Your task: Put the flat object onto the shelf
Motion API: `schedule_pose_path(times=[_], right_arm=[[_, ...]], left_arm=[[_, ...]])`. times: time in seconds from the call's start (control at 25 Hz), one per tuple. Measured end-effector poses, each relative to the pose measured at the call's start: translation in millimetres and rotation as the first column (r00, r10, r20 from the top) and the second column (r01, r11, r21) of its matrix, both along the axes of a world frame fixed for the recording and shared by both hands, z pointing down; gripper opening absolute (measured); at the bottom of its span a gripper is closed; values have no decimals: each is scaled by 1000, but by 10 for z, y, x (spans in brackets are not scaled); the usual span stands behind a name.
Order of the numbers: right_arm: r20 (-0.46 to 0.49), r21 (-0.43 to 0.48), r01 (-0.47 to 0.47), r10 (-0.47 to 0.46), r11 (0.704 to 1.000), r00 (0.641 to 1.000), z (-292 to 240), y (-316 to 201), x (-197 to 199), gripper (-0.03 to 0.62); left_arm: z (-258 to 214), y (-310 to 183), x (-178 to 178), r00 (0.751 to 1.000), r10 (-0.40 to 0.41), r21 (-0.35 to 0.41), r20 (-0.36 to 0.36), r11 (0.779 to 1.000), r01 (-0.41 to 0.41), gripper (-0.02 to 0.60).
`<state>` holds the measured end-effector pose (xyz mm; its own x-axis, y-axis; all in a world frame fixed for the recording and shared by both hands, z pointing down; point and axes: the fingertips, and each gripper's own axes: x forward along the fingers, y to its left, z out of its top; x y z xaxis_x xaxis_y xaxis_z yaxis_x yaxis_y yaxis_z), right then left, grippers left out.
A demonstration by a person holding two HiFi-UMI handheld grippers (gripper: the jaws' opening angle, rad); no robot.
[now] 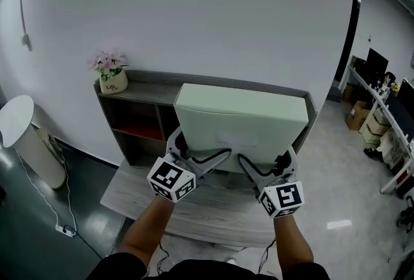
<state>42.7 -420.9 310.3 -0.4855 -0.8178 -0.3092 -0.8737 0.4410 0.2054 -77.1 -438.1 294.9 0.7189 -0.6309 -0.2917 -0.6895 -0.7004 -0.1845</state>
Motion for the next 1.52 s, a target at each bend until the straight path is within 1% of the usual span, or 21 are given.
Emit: schedule_pose_path(times=[0.12, 0.32, 0.4, 0.52, 0.76, 0.92, 1.0, 1.12, 1.28, 1.4, 1.52], right_arm=[[4, 36, -8, 8, 999, 1000, -245, -74, 74, 525], [68, 80, -15, 10, 997, 998, -618, -161, 204, 525], [76, 99, -23, 16, 995, 997, -759, -205, 259, 525], [61, 118, -33, 26, 992, 998, -979, -302, 343, 525], [18, 126, -24, 22, 992, 1000, -1382, -634, 440, 525], [-14, 92, -17, 18, 996, 1000, -1498, -979, 529, 526], [-22, 71, -17, 19, 997, 1000, -1519, -1140, 588, 526], [-18, 33, -23, 24, 999, 1000, -1519, -1350, 699, 526], [12, -25, -34, 35, 999, 999, -1462, -1618, 802, 526], [31, -60, -32, 34, 998, 999, -1390, -1748, 826, 526], [33, -76, -20, 22, 997, 999, -1353, -1823, 839, 526]], left_arm=[[-252, -93, 75, 1000, 18, 37, -1, 999, -18, 537], [-687, -192, 182, 999, 37, 119, 15, 992, -39, 537], [-833, -248, 238, 999, 43, 129, 16, 991, -45, 537], [-1031, -359, 319, 999, 51, 133, 3, 990, -51, 537], [-1346, -710, 418, 998, 49, 94, -46, 995, -45, 537], [-1436, -1037, 513, 998, 35, 80, -51, 996, -31, 537], [-1446, -1208, 574, 998, 37, 56, -51, 998, -34, 537], [-1433, -1440, 686, 998, 44, 3, -44, 999, -44, 537], [-1407, -1708, 799, 999, 41, -32, -14, 999, -41, 537], [-1334, -1840, 825, 999, 37, -74, -15, 997, -38, 537], [-1306, -1893, 838, 1000, 24, -76, -20, 997, -25, 537]])
